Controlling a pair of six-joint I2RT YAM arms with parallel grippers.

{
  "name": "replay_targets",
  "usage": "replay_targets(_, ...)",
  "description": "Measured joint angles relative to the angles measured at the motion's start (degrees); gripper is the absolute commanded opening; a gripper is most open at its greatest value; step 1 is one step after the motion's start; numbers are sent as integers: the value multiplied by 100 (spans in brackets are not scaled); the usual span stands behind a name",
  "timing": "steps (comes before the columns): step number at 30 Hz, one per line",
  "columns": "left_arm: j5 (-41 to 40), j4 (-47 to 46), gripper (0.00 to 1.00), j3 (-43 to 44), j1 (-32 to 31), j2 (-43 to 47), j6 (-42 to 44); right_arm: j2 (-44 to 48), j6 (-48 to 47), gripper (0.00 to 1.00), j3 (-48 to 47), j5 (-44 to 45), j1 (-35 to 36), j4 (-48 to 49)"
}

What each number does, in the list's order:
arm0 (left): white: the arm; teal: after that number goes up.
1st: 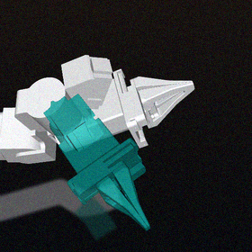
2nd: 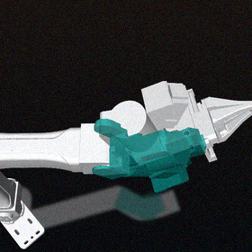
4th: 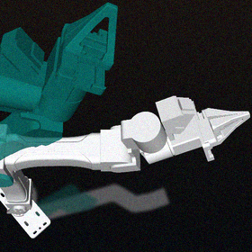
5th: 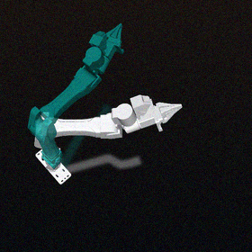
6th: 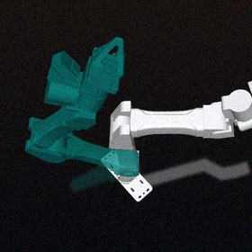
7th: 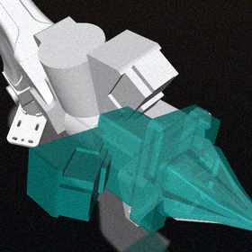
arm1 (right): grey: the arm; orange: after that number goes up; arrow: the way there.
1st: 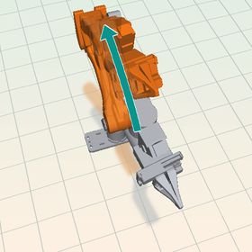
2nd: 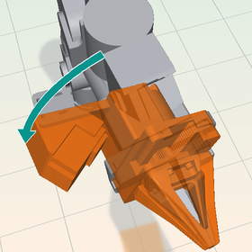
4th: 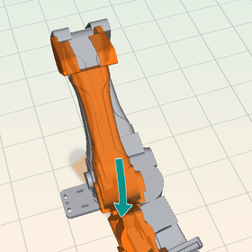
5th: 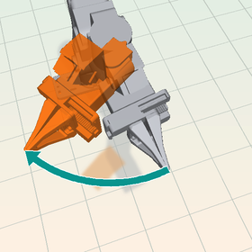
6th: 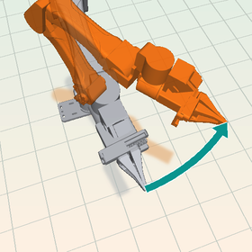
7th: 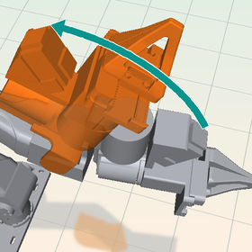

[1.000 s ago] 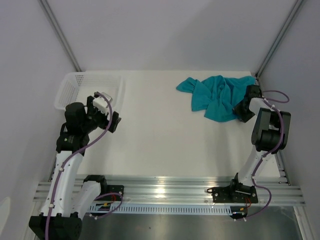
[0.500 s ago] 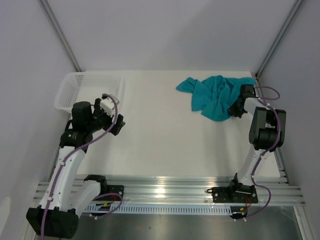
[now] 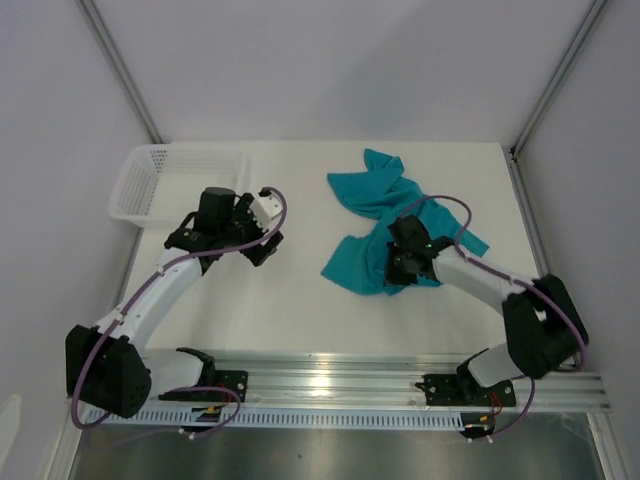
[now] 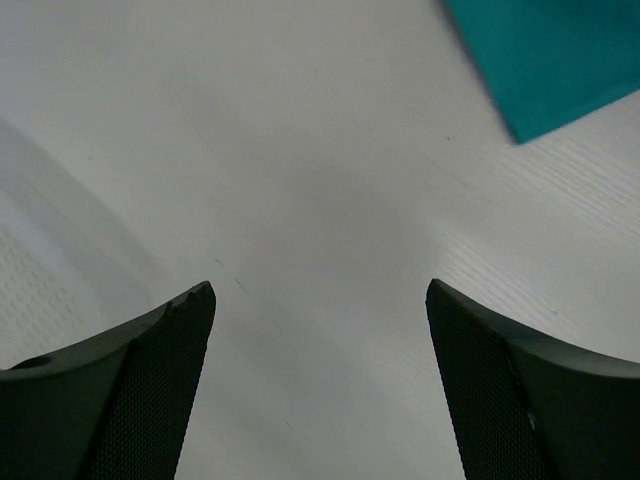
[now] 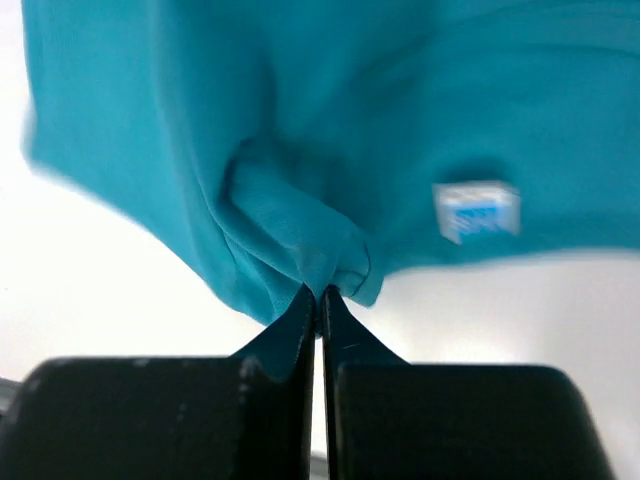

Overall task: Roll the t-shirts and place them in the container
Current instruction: Flatten the tshirt

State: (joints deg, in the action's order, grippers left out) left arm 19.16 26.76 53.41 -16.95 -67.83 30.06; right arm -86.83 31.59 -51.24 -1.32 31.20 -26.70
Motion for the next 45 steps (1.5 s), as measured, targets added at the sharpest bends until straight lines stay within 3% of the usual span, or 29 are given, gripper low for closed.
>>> replay_targets(6,-354,-612,89,258,-647,-1115,1027,1908,225,0,616,551,-1019,-780)
replay_targets(11,-946,-1185,88,879,-1150,-2468,2065,1976,109,0,636,734,-2011,-1069)
replay_targets(18,-1471,-1897,87,3980,-1215,-4957,3021,1965,-151,0,634,857,-2544,-1276)
replay_targets(25,-1237,-1878,90,4496,-1287,-5947,4367,1965,-306,0,549,791,-2555,-1394)
replay_targets(35,-1102,-1386,84,6216,-1537,-6898,3827,2374,-442,0,358,614,-2555,-1707)
replay_targets(39,-1091,-879,79,6935,-1683,-7117,3742,2632,-459,0,267,566,-2546,-1823)
replay_targets(45,-1113,223,78,7670,-1773,-7630,3934,2691,-470,0,186,463,-2529,-1912)
